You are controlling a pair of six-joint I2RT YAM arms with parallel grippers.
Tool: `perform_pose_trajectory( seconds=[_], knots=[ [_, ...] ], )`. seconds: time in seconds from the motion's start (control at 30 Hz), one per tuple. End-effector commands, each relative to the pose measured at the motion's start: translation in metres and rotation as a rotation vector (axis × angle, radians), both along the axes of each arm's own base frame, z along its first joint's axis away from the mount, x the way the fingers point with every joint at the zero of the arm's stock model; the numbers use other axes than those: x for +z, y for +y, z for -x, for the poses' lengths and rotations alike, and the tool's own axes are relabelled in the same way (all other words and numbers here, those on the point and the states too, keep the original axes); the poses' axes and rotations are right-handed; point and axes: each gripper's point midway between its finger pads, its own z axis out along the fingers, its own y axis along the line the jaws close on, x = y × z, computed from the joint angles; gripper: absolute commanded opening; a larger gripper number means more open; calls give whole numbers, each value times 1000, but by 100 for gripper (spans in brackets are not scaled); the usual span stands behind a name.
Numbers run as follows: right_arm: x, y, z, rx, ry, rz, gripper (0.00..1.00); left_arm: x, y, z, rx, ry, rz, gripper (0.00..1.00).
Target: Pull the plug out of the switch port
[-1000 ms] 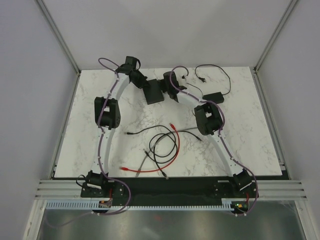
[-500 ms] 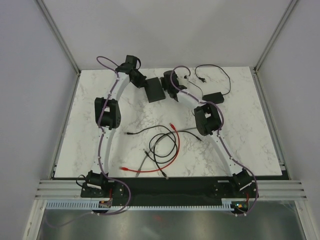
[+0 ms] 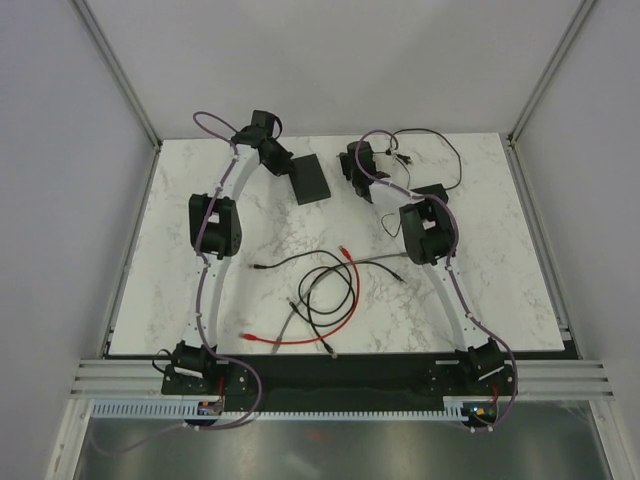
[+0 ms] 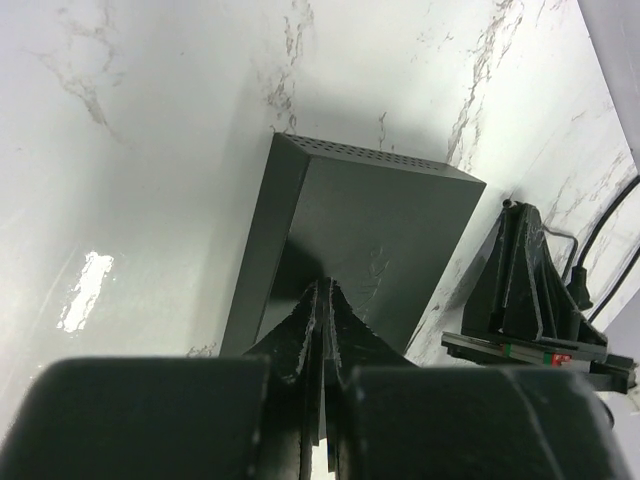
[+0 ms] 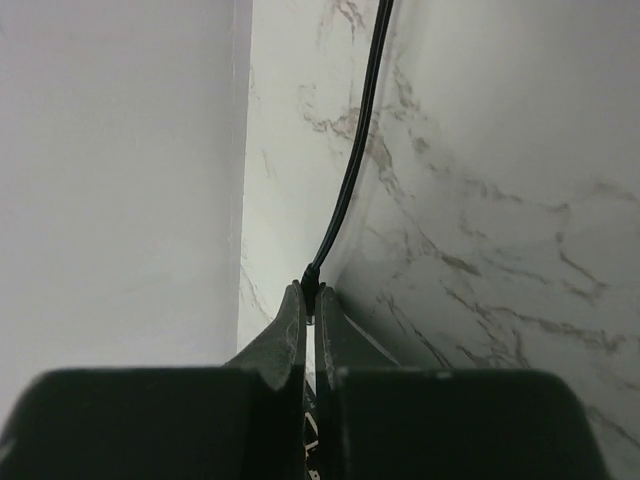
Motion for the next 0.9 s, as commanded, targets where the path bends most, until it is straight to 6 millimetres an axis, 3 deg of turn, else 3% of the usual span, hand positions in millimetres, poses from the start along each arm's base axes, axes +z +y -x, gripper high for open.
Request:
perform_pose_trajectory(
  seconds=[0.0, 0.03, 0.1, 0.13, 0.2, 0.23, 0.33, 0.47, 0.57, 0.6, 0.67, 0.73, 0.77, 0.8, 0.87],
  knots=[
    [29, 5, -6, 140, -44, 35, 0, -66, 22, 43, -54, 185, -133, 2],
    [36, 6, -4, 194, -48, 44, 0, -72, 24, 48, -61, 203, -102, 2],
    [54, 6, 0, 249, -56, 49, 0, -59, 24, 39, -72, 144, -91, 2],
    [51, 0, 3, 266, -38, 58, 0, -36, 21, 31, -92, 80, -94, 2],
    [60, -1, 10, 322, -39, 73, 0, -12, 22, 23, -132, -7, -154, 3],
    [72, -4, 16, 358, -43, 72, 0, 11, 19, 19, -140, -56, -155, 4],
    [91, -12, 29, 459, -52, 85, 0, 53, 13, 20, -179, -131, -134, 8],
    [112, -18, 47, 613, -47, 126, 0, 71, 6, 45, -239, -125, -103, 12],
    [124, -27, 63, 690, -27, 130, 0, 77, -11, 67, -316, -116, -79, 12],
    [130, -30, 72, 700, -10, 130, 0, 90, -20, 75, -350, -138, -68, 12],
    [138, -38, 82, 731, -14, 147, 0, 89, -30, 94, -383, -111, -35, 12],
    [150, -51, 94, 737, 9, 167, 0, 106, -46, 112, -431, -134, -25, 11],
    [153, -56, 99, 767, 7, 200, 0, 98, -48, 125, -450, -110, -36, 11],
    [159, -63, 110, 774, 35, 212, 0, 114, -55, 136, -472, -137, -35, 12],
    [161, -85, 117, 787, 43, 284, 0, 110, -59, 152, -521, -129, -47, 11]
  ],
)
